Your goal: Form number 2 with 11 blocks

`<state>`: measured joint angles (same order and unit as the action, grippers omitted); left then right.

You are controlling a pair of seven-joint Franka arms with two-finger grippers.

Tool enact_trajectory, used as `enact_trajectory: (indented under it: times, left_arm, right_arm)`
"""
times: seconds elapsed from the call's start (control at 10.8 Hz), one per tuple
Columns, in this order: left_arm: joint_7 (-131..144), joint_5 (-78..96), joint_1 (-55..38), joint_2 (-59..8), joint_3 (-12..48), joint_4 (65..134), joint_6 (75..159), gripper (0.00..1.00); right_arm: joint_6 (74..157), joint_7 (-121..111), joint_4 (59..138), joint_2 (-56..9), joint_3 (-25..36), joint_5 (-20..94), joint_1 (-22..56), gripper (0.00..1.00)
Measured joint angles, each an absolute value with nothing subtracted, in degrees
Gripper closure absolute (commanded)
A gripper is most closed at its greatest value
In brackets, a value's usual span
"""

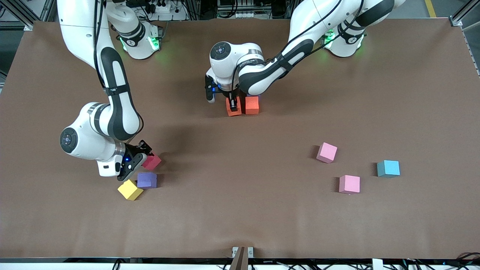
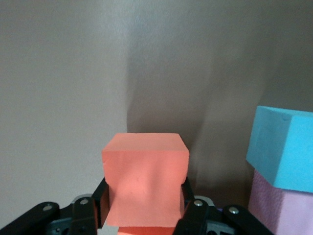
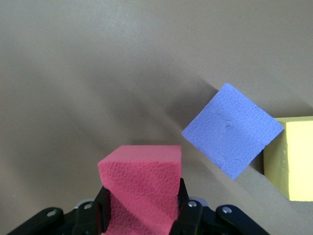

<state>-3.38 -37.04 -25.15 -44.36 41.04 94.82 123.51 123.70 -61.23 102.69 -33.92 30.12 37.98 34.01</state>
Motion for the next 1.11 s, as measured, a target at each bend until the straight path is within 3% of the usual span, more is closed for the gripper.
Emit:
enact_trajectory:
  times: [0.55,1.11]
  left_arm:
    - [-9.15,-37.06,-19.88,-44.03,43.3,100.05,131.64,0.72]
    - [-11.52,-37.06,-19.03,-43.69,43.55,101.18,132.51,0.72]
  right_arm:
    - [123.37,-60.86,102.74,-33.92,29.94,37.98,35.87,0.67]
    - [123.31,-60.54,102.74,-33.92,29.86,37.98,37.5,0.67]
